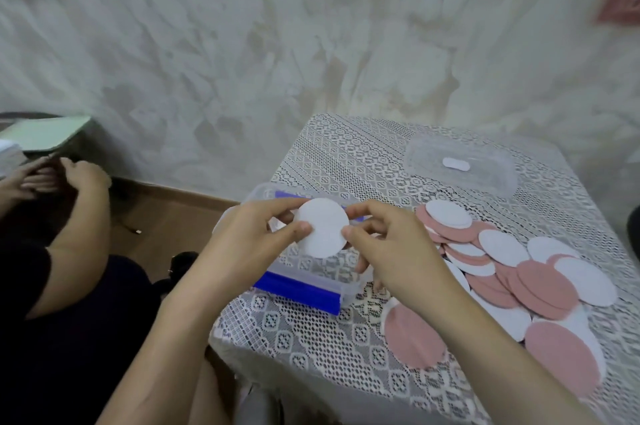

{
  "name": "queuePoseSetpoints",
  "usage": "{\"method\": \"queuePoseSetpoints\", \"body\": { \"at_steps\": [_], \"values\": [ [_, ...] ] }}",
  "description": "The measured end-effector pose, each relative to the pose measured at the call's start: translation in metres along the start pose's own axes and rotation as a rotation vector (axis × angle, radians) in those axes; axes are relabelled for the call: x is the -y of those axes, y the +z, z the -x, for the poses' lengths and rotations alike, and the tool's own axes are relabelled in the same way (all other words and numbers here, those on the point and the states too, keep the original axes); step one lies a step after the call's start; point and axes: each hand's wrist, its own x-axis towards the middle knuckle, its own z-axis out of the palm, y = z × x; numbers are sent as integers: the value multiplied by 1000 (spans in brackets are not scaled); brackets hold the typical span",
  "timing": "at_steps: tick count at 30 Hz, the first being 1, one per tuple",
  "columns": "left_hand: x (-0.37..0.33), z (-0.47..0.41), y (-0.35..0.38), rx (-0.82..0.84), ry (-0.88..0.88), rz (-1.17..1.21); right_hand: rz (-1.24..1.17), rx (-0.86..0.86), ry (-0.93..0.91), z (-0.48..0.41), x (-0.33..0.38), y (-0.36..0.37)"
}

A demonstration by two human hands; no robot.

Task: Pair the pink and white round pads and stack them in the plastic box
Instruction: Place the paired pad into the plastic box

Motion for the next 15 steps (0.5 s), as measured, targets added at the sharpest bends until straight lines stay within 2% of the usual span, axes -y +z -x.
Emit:
{"method": "queuePoseSetpoints", "body": {
  "at_steps": [2,5,8,12,15],
  "values": [
    [4,-5,-4,-26,19,-55,10,-18,2,-2,3,4],
    [19,-7,-14,-157,22,-215,49,-45,3,-8,3,15],
    [45,-2,-20,-208,-62,-309,109,-48,15,-18,6,32],
    [67,8,-13,-131,-131,-149,257,-23,31,-42,12,58],
    [68,15,-7,-153,-131,-36,399,52,87,-60,4,75]
  ]
}}
